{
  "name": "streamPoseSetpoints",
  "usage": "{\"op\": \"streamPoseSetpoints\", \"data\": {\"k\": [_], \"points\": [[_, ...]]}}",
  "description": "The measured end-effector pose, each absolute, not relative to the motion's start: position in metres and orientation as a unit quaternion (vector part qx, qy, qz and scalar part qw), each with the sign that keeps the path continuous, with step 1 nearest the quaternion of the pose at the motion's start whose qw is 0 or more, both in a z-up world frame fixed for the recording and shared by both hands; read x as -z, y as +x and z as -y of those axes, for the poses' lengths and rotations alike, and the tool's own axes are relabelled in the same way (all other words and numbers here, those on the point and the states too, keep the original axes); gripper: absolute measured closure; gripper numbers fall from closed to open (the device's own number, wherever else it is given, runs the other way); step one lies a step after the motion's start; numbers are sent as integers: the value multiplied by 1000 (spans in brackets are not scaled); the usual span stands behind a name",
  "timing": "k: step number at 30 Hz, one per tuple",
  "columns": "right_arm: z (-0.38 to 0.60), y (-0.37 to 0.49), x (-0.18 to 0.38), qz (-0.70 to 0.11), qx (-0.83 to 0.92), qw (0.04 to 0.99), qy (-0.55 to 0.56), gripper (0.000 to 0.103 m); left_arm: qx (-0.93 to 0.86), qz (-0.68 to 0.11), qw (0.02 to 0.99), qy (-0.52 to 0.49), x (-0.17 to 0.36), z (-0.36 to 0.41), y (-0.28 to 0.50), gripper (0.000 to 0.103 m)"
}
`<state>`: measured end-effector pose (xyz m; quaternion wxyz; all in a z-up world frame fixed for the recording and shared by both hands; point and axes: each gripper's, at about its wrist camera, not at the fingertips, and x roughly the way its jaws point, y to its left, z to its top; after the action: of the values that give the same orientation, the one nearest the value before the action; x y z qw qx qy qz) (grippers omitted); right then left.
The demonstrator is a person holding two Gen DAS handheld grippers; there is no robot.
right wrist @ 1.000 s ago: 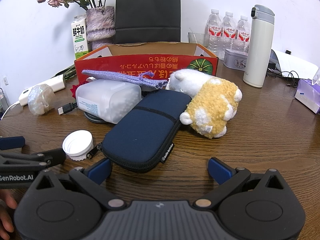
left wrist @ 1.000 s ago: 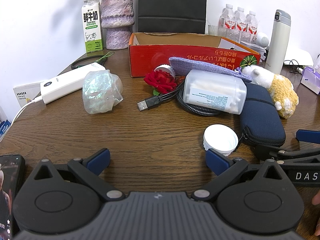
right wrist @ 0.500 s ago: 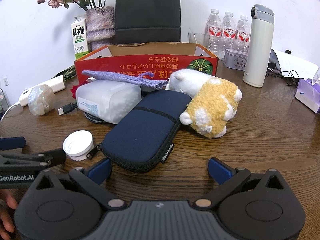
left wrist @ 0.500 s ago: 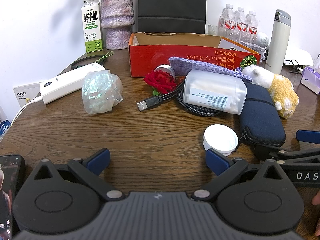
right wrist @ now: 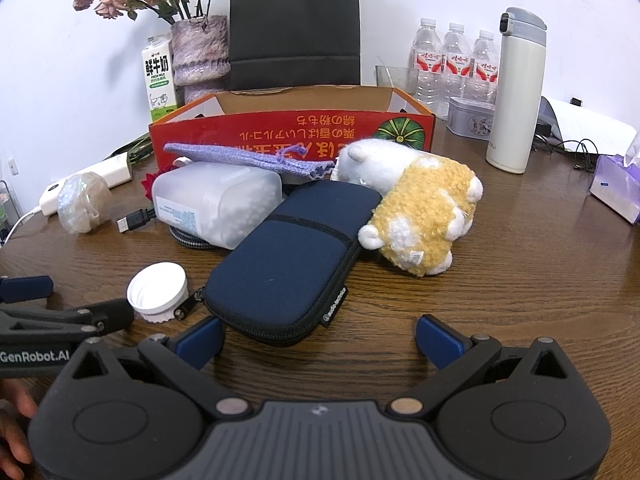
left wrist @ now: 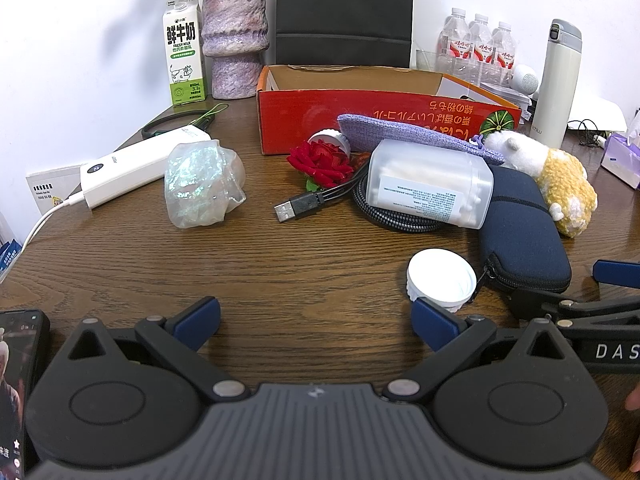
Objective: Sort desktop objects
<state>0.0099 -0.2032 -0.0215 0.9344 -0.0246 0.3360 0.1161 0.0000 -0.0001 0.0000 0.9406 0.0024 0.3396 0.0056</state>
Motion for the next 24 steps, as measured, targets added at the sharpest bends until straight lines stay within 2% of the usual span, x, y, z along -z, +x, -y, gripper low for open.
{"op": "streamPoseSetpoints", "data": {"k": [24], "points": [[204, 11, 22, -337, -120, 933, -36, 0, -9, -339, 941, 2, 0, 0, 1, 0]]}}
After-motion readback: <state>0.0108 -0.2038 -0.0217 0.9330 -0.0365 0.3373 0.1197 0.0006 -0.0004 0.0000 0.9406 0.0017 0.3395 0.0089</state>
